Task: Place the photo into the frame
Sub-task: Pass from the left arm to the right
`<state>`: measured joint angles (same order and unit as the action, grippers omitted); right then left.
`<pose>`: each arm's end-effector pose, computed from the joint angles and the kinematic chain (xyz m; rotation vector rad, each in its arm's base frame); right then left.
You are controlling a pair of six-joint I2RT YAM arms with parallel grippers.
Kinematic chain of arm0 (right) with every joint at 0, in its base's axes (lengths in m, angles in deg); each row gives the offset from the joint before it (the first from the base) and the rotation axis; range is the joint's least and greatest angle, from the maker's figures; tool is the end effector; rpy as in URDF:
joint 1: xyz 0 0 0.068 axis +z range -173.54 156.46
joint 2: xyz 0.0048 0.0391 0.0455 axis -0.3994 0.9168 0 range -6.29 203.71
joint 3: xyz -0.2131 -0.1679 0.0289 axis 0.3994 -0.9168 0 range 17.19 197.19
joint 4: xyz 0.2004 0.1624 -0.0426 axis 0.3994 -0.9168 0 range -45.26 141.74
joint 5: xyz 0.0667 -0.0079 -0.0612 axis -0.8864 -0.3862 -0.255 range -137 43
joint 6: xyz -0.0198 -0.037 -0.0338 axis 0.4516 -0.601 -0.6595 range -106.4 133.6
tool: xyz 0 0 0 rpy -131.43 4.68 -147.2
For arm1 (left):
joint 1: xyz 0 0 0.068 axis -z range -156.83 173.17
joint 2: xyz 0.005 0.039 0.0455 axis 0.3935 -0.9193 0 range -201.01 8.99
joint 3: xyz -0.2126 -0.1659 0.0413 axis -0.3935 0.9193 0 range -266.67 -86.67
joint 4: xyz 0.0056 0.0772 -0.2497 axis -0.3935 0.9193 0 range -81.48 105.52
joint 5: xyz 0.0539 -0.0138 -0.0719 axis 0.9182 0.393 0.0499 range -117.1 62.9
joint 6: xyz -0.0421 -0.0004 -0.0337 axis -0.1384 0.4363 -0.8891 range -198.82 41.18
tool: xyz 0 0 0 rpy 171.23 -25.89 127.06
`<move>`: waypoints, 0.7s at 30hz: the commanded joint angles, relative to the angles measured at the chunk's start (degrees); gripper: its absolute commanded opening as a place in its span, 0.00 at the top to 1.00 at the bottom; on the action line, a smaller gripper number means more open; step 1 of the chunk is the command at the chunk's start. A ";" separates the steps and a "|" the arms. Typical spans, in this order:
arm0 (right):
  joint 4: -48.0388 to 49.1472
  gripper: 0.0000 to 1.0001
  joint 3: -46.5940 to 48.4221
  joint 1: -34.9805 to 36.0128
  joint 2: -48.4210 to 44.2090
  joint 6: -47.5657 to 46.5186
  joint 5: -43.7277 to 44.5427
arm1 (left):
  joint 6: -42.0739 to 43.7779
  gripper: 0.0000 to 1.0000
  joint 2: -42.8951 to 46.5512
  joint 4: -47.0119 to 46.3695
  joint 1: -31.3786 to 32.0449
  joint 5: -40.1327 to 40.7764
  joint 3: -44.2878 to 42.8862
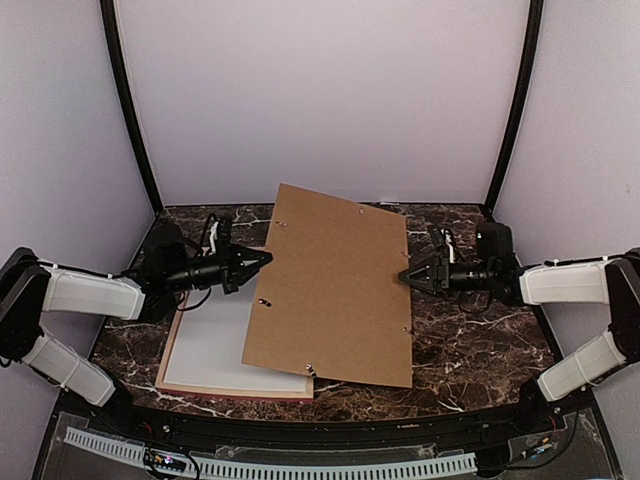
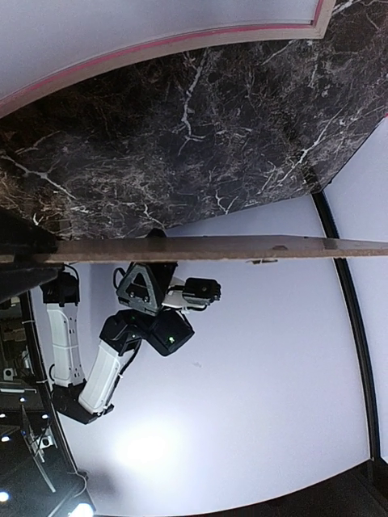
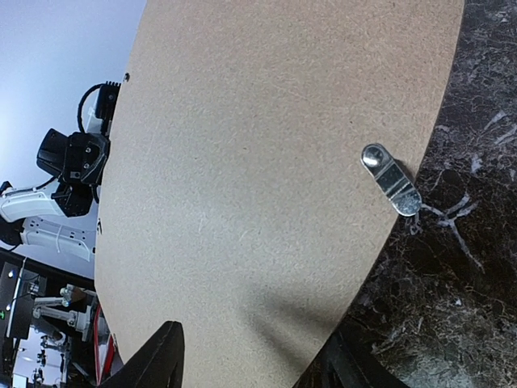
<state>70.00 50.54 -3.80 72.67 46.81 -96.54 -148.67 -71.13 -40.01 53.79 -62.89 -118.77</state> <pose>0.2448 0.1167 0.1949 -0.3391 2.1525 1.4357 0.2355 -0.1637 0.2325 -0.0522 1.9017 -1.7765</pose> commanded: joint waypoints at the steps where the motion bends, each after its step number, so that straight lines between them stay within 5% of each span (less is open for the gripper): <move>1: 2.48 0.41 2.05 1.17 -0.16 -0.64 -4.52 | -4.44 1.00 -0.05 -11.29 -0.28 -1.78 0.55; 11: 0.13 0.37 2.84 0.65 2.00 -1.80 -2.70 | -7.24 1.00 -0.91 -15.31 -0.88 -2.44 1.57; 21: 8.49 0.48 1.93 0.56 2.12 4.65 -6.49 | -4.13 1.00 -0.57 -11.64 -0.90 -2.03 2.09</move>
<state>71.88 52.20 -3.18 74.50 48.08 -100.36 -153.95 -73.07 -47.55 53.26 -64.18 -117.13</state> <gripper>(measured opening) 0.542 0.033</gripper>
